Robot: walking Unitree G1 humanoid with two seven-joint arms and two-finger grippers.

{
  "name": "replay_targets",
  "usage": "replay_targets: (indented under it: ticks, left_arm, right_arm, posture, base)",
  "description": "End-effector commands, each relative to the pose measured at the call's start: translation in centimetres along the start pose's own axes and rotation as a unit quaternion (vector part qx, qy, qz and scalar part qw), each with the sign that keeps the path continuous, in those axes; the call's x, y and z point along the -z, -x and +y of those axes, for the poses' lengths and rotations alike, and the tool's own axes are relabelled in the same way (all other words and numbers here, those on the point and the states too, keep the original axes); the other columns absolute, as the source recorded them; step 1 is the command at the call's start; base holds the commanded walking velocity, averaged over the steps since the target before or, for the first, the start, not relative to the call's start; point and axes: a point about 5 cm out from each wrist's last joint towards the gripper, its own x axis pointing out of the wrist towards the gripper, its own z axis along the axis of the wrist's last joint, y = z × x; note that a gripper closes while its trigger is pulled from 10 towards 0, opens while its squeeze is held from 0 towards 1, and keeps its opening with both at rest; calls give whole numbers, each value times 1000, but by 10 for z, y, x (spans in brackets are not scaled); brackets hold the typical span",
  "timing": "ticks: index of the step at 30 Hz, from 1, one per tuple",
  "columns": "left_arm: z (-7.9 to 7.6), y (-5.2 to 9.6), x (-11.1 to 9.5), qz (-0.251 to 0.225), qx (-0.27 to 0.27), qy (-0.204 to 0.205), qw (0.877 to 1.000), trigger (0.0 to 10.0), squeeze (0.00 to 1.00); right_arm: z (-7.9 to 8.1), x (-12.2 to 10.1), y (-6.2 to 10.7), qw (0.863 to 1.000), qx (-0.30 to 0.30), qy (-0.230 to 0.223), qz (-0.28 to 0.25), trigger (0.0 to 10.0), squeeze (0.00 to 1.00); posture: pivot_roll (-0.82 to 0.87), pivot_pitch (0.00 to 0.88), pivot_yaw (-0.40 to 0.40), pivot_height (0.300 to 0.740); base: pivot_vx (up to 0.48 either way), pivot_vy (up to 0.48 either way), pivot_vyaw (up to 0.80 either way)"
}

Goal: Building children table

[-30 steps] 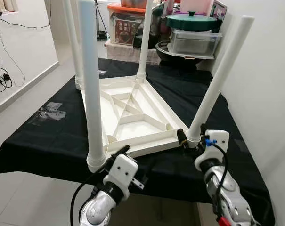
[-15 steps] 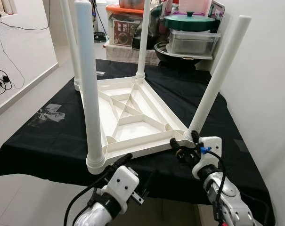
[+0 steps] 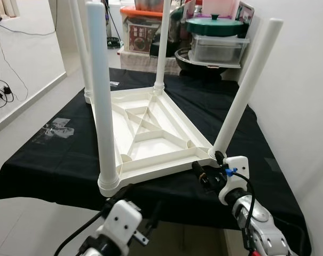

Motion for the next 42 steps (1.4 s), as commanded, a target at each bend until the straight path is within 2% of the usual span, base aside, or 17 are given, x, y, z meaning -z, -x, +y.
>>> replay_targets:
  ticks: [1, 5, 16, 24, 28, 32, 34, 38, 42]
  left_arm:
    - [3, 2, -1, 6, -9, -1, 1000, 10000, 0]
    - [1, 12, 2, 22, -16, 2, 1000, 10000, 0]
    - [-1, 9, 6, 29, -9, 11, 999, 10000, 0]
    - [-3, 9, 6, 30, -5, 11, 999, 10000, 0]
    - [0, 3, 4, 21, -7, 6, 1000, 10000, 0]
    - [1, -2, 4, 18, -11, 5, 1000, 10000, 0]
    - [0, -4, 4, 17, -7, 6, 1000, 10000, 0]
    - [-2, -5, 4, 18, -1, 6, 1000, 10000, 0]
    - [-4, -6, 5, 22, 7, 9, 1000, 10000, 0]
  right_arm:
    - [-1, 0, 0, 1000, -3, 11, -2, 10000, 0]
    - [-2, 0, -3, 1000, -2, 19, -5, 10000, 0]
    - [-2, -2, -5, 1000, 10, 24, -11, 10000, 0]
    - [-5, -10, -10, 999, 24, 13, -27, 10000, 0]
    - [-7, -13, -13, 999, 33, 30, -30, 10000, 0]
    - [-6, -15, -16, 998, 50, 24, -32, 10000, 0]
    - [-11, -19, -19, 996, 83, 12, -38, 10000, 0]
    - [-17, -23, -20, 993, 107, 16, -41, 10000, 0]
    - [-21, -26, -24, 993, 106, 4, -42, 10000, 0]
  posture:
    - [66, 1, -93, 740]
    - [71, 0, -99, 740]
    - [65, 0, -90, 740]
    - [65, 0, -93, 740]
    - [68, 0, -95, 740]
    - [66, 0, -94, 740]
    - [64, 0, -90, 740]
    - [61, 0, -87, 740]
    - [62, 0, -90, 740]
  base:
    - [0, 0, 0]
    - [0, 0, 164]
    - [0, 0, 777]
    - [0, 0, 0]
    - [0, 0, 709]
    - [0, 0, 681]
    - [0, 0, 0]
    - [0, 0, 0]
    - [0, 0, 0]
